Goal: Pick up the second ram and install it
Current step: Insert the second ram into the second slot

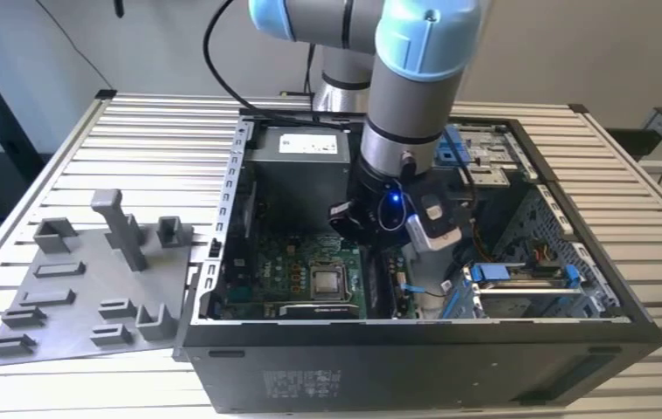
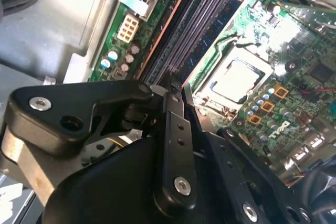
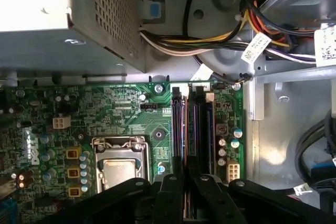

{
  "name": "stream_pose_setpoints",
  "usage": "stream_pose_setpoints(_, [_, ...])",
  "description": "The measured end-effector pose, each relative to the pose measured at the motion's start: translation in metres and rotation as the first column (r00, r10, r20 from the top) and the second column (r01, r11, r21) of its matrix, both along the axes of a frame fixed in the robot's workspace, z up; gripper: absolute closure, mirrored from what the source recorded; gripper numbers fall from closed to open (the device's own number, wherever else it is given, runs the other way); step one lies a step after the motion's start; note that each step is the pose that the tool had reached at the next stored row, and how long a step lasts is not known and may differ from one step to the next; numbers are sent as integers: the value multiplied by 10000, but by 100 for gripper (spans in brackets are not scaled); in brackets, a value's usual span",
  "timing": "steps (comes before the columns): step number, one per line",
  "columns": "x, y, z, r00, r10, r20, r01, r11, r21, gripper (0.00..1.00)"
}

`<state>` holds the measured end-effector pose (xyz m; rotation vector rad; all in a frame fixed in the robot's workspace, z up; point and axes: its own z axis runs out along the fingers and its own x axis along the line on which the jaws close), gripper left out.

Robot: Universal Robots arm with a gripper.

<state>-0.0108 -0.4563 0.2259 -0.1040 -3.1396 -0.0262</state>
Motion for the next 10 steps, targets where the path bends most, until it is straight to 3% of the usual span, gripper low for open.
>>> stream_pose_setpoints(10, [15, -44, -5, 10000, -2, -8, 2, 10000, -1, 85])
